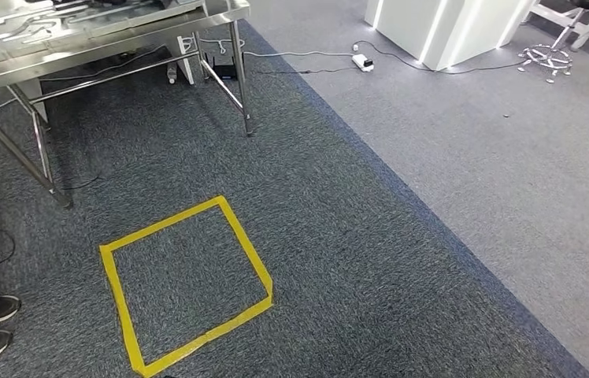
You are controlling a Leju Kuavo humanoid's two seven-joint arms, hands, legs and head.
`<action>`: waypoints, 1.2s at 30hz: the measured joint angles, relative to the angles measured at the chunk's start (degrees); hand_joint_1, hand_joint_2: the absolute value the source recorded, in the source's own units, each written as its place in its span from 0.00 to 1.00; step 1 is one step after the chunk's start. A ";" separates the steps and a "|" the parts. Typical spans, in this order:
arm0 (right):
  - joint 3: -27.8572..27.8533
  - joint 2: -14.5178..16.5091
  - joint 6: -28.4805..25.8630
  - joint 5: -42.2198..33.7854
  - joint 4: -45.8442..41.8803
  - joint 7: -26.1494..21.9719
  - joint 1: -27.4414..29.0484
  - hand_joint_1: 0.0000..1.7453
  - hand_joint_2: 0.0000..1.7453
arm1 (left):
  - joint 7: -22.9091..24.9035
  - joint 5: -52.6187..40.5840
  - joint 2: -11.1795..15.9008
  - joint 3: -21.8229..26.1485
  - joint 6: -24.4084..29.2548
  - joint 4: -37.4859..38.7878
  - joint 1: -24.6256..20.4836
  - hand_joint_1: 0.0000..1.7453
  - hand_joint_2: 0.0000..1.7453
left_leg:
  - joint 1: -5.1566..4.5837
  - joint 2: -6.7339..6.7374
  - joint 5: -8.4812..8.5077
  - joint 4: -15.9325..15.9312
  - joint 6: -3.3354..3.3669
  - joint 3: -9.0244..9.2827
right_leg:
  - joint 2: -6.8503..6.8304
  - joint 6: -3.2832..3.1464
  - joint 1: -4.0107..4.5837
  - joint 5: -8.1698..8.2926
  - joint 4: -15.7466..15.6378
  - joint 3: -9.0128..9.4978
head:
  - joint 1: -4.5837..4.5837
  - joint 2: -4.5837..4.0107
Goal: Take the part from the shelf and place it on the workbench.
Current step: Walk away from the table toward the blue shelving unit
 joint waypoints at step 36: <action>0.02 0.19 0.03 1.47 0.33 0.50 -0.17 0.00 0.00 | 0.46 0.41 0.04 1.49 0.33 0.00 0.27 0.00 0.00 | -0.10 4.70 0.97 -2.10 0.33 0.69 | -4.69 1.03 -0.97 -5.20 12.15 -5.82 | 0.32 0.00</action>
